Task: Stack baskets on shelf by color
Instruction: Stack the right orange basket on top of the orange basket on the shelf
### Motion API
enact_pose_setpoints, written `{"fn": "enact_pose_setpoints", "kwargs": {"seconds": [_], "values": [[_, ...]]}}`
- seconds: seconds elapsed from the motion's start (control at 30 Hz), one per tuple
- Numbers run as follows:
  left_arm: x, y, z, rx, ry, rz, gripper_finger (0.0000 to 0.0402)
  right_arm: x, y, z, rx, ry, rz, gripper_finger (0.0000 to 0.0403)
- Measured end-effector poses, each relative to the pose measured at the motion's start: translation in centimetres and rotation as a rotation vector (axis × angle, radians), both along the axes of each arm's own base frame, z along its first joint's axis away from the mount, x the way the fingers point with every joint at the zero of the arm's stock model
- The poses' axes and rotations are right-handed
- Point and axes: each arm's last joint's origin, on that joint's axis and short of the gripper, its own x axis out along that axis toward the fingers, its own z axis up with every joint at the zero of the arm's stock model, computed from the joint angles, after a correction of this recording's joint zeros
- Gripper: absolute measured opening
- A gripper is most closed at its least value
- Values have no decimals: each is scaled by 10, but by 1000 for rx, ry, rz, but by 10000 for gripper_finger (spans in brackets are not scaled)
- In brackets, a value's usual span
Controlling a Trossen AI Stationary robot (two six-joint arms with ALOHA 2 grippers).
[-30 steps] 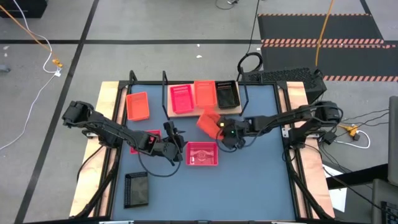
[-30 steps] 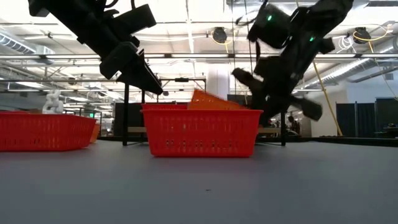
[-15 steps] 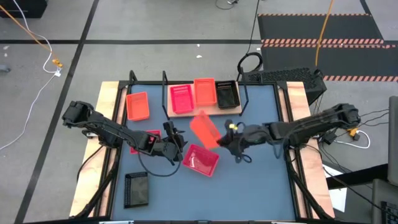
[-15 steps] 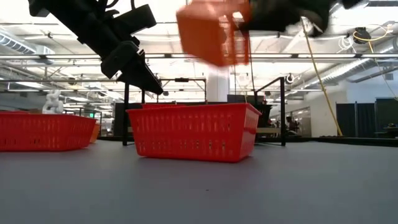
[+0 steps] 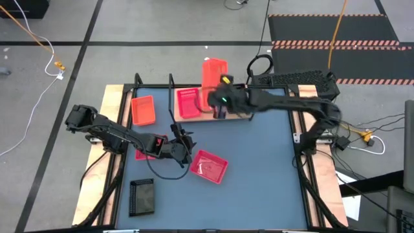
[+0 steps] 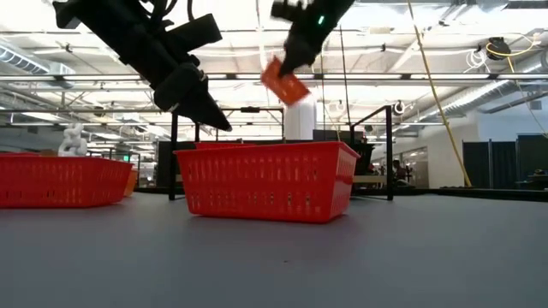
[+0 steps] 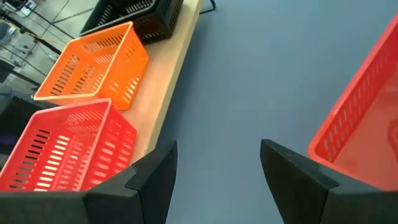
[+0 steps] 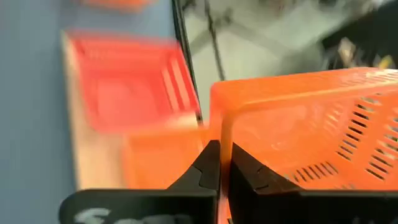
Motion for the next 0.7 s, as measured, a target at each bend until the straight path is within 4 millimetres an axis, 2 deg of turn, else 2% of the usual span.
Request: {"fn": "enact_pose_setpoints", "kwargs": {"seconds": [0.1,0.2,0.47,0.7], "values": [[-2,0,-2,7,28,-2,232,14,-25,-15,44,114,-55,1],[-4,1,-4,10,56,1,232,22,-34,-33,87,179,-53,1],[-6,1,-5,-14,59,27,232,36,-33,-61,118,249,-35,0],[-6,1,-5,-18,57,30,232,34,-30,-65,233,241,-18,0]]}}
